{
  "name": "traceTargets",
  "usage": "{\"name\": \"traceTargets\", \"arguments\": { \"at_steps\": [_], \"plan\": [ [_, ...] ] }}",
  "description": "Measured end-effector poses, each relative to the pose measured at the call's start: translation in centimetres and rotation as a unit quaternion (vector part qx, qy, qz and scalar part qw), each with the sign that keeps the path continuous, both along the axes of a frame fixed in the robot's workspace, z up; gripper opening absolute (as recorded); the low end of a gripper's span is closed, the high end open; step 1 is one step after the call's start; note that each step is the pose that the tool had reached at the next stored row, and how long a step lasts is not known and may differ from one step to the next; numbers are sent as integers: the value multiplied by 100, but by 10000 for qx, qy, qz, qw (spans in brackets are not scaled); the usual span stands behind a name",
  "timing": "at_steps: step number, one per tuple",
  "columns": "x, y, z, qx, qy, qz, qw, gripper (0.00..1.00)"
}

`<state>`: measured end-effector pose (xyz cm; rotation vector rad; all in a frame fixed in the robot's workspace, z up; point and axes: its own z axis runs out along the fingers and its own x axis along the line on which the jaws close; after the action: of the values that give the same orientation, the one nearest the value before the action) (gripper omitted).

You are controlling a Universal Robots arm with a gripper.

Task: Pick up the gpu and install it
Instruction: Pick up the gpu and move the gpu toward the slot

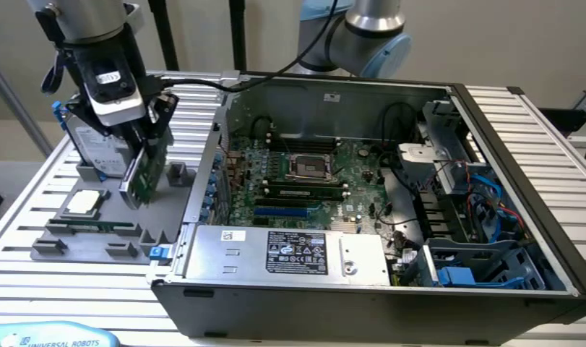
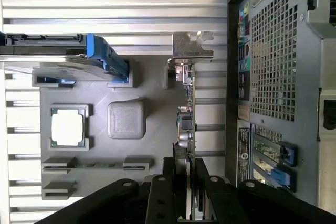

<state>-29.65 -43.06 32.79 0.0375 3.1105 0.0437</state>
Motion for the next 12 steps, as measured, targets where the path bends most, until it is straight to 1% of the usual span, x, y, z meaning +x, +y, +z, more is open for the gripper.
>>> {"name": "traceTargets", "arguments": {
  "at_steps": [5, 12],
  "plan": [
    [44, 0, 228, 0, 0, 11, 10000, 27],
    [161, 0, 544, 0, 0, 35, 10000, 27]
  ]
}}
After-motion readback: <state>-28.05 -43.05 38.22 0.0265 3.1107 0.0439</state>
